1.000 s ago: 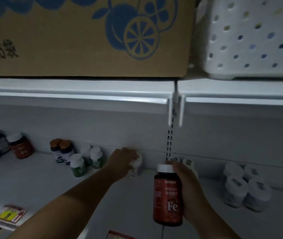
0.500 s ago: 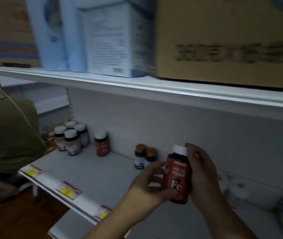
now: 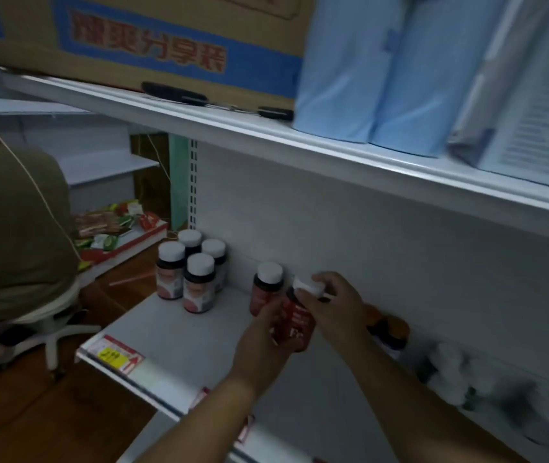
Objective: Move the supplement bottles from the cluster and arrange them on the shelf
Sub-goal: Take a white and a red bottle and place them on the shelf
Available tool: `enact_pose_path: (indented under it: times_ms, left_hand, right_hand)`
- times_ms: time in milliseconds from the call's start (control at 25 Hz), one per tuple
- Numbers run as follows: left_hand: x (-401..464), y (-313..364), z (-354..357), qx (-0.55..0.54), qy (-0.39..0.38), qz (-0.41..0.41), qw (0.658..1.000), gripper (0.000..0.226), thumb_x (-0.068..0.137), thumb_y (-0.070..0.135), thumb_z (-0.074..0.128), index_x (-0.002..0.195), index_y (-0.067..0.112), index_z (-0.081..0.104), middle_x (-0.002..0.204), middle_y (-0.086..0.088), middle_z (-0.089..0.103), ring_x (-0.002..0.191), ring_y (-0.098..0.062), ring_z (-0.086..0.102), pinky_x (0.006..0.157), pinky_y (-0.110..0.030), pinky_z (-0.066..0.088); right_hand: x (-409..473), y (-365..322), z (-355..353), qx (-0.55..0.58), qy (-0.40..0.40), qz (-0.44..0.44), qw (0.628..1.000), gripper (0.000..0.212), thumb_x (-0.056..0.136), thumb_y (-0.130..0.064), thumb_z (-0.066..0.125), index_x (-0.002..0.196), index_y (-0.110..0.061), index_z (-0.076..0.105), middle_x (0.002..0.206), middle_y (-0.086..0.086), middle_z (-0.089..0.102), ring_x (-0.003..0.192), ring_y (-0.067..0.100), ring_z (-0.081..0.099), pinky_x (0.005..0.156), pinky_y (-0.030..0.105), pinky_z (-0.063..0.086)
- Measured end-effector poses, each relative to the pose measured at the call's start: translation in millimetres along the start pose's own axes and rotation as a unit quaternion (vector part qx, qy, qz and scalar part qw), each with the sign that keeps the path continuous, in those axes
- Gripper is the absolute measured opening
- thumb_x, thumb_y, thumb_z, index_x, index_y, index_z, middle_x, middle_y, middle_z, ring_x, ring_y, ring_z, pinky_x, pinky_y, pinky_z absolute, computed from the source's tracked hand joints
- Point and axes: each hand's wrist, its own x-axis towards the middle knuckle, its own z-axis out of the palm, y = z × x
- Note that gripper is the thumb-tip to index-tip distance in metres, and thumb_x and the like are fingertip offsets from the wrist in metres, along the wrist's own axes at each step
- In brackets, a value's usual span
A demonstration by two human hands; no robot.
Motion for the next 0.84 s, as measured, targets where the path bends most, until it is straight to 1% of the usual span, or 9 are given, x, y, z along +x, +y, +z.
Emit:
enact_pose_path:
  times_ms: [80, 160, 240, 320, 400, 480, 560, 680, 840]
  left_hand:
    - [18.7, -13.7, 1.8, 0.041, 0.001, 0.014, 0.999, 0.050, 0.075, 0.022, 0.066, 0.118, 0.039, 0.046, 0.107, 0.026, 0.055, 0.103, -0.001, 0.057, 0.075, -0.014, 0.041]
    - [32.5, -29.1, 8.2, 0.051, -0.056, 0.012, 0.997, 0.069, 0.076, 0.015, 0.059, 0.127, 0.049, 0.028, 0.122, 0.031, 0.043, 0.116, 0.006, 0.045, 0.088, -0.015, 0.040]
    - [41.8, -45.9, 13.5, 0.049, -0.101, 0.021, 0.993, 0.087, 0.069, 0.015, 0.054, 0.141, 0.044, 0.015, 0.144, 0.020, 0.037, 0.131, 0.001, 0.037, 0.105, -0.026, 0.039]
    - [47.4, -60.2, 15.0, 0.044, -0.121, 0.014, 0.992, 0.092, 0.070, 0.017, 0.054, 0.145, 0.039, 0.007, 0.149, 0.015, 0.032, 0.135, -0.001, 0.034, 0.110, -0.030, 0.036]
    - [45.8, -57.4, 16.2, 0.037, -0.116, 0.016, 0.992, 0.089, 0.075, 0.017, 0.059, 0.146, 0.037, 0.008, 0.148, 0.015, 0.031, 0.134, -0.004, 0.035, 0.109, -0.034, 0.037]
    - [38.0, -46.8, 17.5, 0.077, -0.086, 0.045, 0.992, 0.077, 0.080, 0.022, 0.062, 0.145, 0.027, 0.020, 0.143, 0.011, 0.036, 0.132, -0.009, 0.038, 0.107, -0.031, 0.037]
    - [26.1, -26.0, 23.8, 0.184, -0.079, 0.130, 0.971, 0.071, 0.078, 0.046, 0.056, 0.140, 0.018, 0.035, 0.141, 0.000, 0.043, 0.131, -0.017, 0.041, 0.106, -0.036, 0.039]
    - [10.0, 18.4, 53.1, 0.333, -0.088, 0.209, 0.915, 0.081, 0.073, 0.066, 0.036, 0.136, 0.015, 0.043, 0.144, -0.015, 0.042, 0.136, -0.031, 0.035, 0.110, -0.045, 0.034]
    - [-24.5, 101.9, 131.1, 0.429, -0.160, 0.248, 0.854, 0.092, 0.068, 0.076, 0.018, 0.146, 0.027, 0.017, 0.158, -0.007, 0.012, 0.146, -0.028, 0.005, 0.115, -0.047, 0.017]
  right_hand:
    - [13.4, 16.7, 23.0, -0.021, 0.025, 0.007, 0.999, 0.031, 0.068, -0.024, 0.080, 0.089, -0.023, 0.056, 0.089, -0.006, 0.061, 0.086, 0.015, 0.060, 0.067, 0.021, 0.049]
    - [23.2, 34.5, 38.9, -0.040, 0.044, 0.026, 0.998, 0.032, 0.068, -0.022, 0.080, 0.085, -0.020, 0.053, 0.085, -0.005, 0.060, 0.082, 0.016, 0.058, 0.062, 0.017, 0.044]
    - [28.9, 46.6, 49.8, -0.059, 0.040, 0.033, 0.997, 0.032, 0.070, -0.023, 0.079, 0.081, -0.020, 0.049, 0.083, -0.003, 0.060, 0.080, 0.017, 0.057, 0.057, 0.013, 0.038]
    - [30.9, 52.4, 55.6, -0.078, 0.015, 0.019, 0.997, 0.032, 0.071, -0.027, 0.077, 0.083, -0.021, 0.047, 0.085, -0.003, 0.058, 0.083, 0.016, 0.057, 0.060, 0.015, 0.038]
    - [26.7, 49.3, 44.9, -0.096, -0.028, -0.011, 0.995, 0.033, 0.076, -0.031, 0.072, 0.098, -0.020, 0.051, 0.097, -0.008, 0.056, 0.093, 0.010, 0.054, 0.070, 0.007, 0.038]
    - [12.9, 44.3, 17.7, -0.114, -0.079, -0.053, 0.989, 0.046, 0.081, -0.040, 0.063, 0.123, -0.027, 0.049, 0.126, -0.015, 0.049, 0.120, 0.005, 0.046, 0.094, 0.002, 0.031]
    - [-11.5, 43.7, -23.2, -0.159, -0.109, -0.073, 0.978, 0.057, 0.086, -0.053, 0.050, 0.136, -0.031, 0.035, 0.147, -0.012, 0.028, 0.138, 0.007, 0.024, 0.116, 0.024, 0.022]
    - [-52.4, 59.0, -101.2, -0.307, -0.108, -0.107, 0.939, 0.070, 0.086, -0.065, 0.031, 0.136, -0.016, 0.040, 0.149, 0.009, 0.034, 0.139, 0.028, 0.029, 0.118, 0.052, 0.016]
    - [-126.7, 60.6, -231.8, -0.416, -0.098, -0.076, 0.901, 0.072, 0.088, -0.063, 0.025, 0.145, -0.019, 0.024, 0.159, 0.010, 0.005, 0.147, 0.029, -0.002, 0.116, 0.043, -0.005]
